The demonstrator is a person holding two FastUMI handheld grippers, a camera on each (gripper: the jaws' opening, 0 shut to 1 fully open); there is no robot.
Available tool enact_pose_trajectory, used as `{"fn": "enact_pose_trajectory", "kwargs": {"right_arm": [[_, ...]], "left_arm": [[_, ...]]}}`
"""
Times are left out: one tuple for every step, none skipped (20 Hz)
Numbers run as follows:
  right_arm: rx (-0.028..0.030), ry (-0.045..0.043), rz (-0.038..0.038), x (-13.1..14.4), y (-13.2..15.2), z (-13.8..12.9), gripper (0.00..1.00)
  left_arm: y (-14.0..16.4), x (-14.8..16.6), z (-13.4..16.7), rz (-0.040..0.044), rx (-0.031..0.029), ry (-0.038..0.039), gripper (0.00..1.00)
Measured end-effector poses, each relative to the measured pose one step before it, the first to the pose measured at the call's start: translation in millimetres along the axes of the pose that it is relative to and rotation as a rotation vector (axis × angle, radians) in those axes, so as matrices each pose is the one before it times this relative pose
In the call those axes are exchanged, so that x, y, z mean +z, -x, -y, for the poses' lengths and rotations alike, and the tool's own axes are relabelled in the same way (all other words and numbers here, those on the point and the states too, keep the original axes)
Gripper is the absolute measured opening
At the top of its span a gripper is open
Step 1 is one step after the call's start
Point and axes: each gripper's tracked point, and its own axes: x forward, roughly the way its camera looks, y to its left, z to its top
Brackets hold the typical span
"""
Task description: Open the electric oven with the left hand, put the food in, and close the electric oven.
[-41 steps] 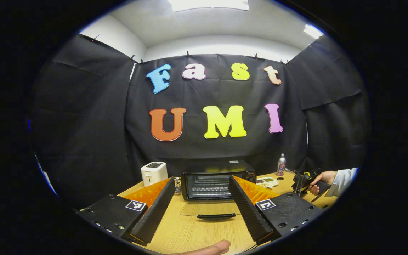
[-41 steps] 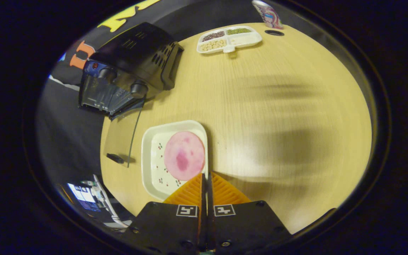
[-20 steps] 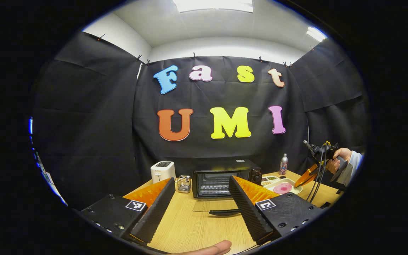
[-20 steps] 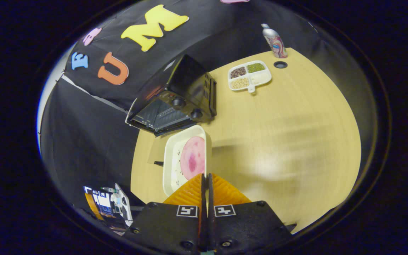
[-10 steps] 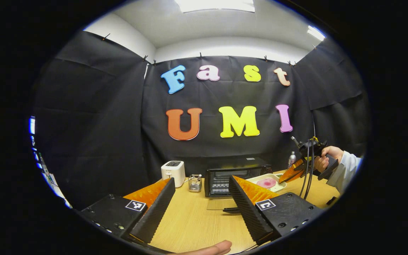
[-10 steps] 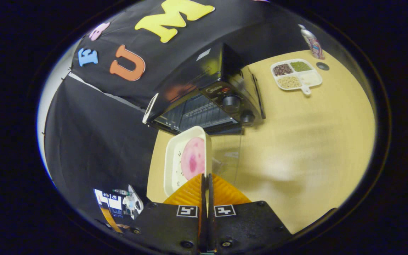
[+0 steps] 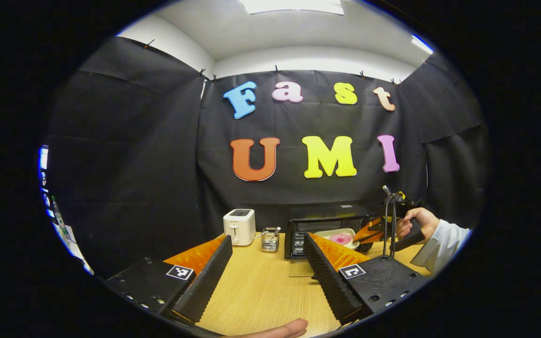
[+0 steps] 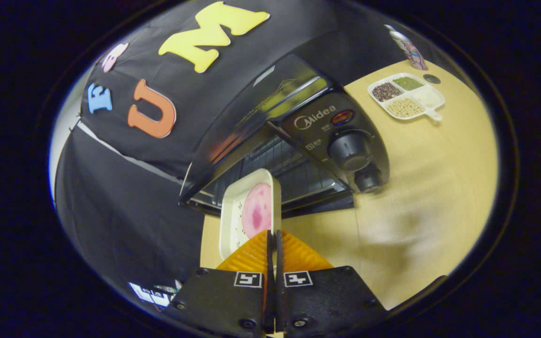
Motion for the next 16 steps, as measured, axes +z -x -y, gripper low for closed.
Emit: {"fn": "enact_pose_trajectory", "kwargs": {"right_arm": [[0.00453, -0.01902, 0.03995, 5.94, -8.2, -2.14, 0.04], [-0.00287, -0.01518, 0.05317, 7.35, -8.44, -1.37, 0.04], [-0.00905, -0.01067, 0.05112, 5.83, -6.87, -0.84, 0.04], [-0.0106, -0.01573, 0.05321, 5.65, -7.79, -0.99, 0.04], [-0.0044, -0.01821, 0.04006, 3.41, -6.45, -2.44, 0.07], [-0.00077, -0.02902, 0.03515, 1.7, -5.42, -3.13, 0.04], [-0.00144, -0.02467, 0.02822, 0.82, -5.31, -3.56, 0.04], [-0.00487, -0.02114, 0.03157, -0.13, -6.25, -3.23, 0.04], [-0.00546, -0.01069, 0.03148, 0.7, -5.93, -3.7, 0.04], [-0.00393, -0.01397, 0.03328, 0.51, -5.98, -2.52, 0.04], [-0.00638, -0.02052, 0.03217, 0.27, -5.18, -3.04, 0.04], [-0.00758, -0.02693, 0.03068, 0.03, -2.87, -2.25, 0.04], [-0.00848, -0.02827, 0.02978, 0.06, -3.86, -0.79, 0.0], [-0.01094, -0.02772, 0.02915, -0.05, -3.21, -0.13, 0.0], [-0.01044, -0.01643, 0.02631, 0.71, -3.95, 0.22, 0.04], [-0.01129, -0.00659, 0.02276, 0.78, -3.63, 1.72, 0.04]], "left_arm": [[-3.77, -5.59, -0.33, -0.00461, -0.00086, -0.00794, 0.96], [-4.14, -5.17, 0.71, -0.00741, -0.00462, -0.00983, 0.96], [-3.98, -6.61, 0.25, -0.00849, -0.00414, -0.00717, 0.96], [-3.64, -6.0, -0.55, -0.01109, -0.00131, -0.00226, 0.96], [-3.94, -4.27, -1.34, -0.00763, -0.00147, 0.00163, 0.96], [-3.95, -3.52, -1.5, -0.00657, -0.00055, 0.00427, 0.96], [-1.27, -3.47, -2.88, -0.00435, -0.00062, 0.00656, 0.96], [-3.31, -2.78, -1.11, -0.00243, -0.00278, 0.00773, 0.96], [-3.65, -2.77, -1.26, -0.00335, -0.00372, 0.0077, 0.96], [-1.68, -0.91, -1.83, 0.00348, 0.00006, 0.00697, 0.96], [-0.99, 0.21, -3.77, 0.00855, 0.00171, 0.00544, 0.96], [-1.93, -0.32, -2.42, 0.00439, 0.00163, 0.00375, 0.96], [-1.66, -2.68, -3.71, -0.00229, 0.00328, 0.0035, 0.97], [-1.95, -3.49, -4.19, -0.00354, 0.00752, 0.00453, 0.96], [-1.46, -2.55, -3.94, -0.00493, 0.00634, 0.00346, 0.96], [-1.61, -3.36, -3.34, -0.00728, 0.0073, 0.00325, 0.96]]}}
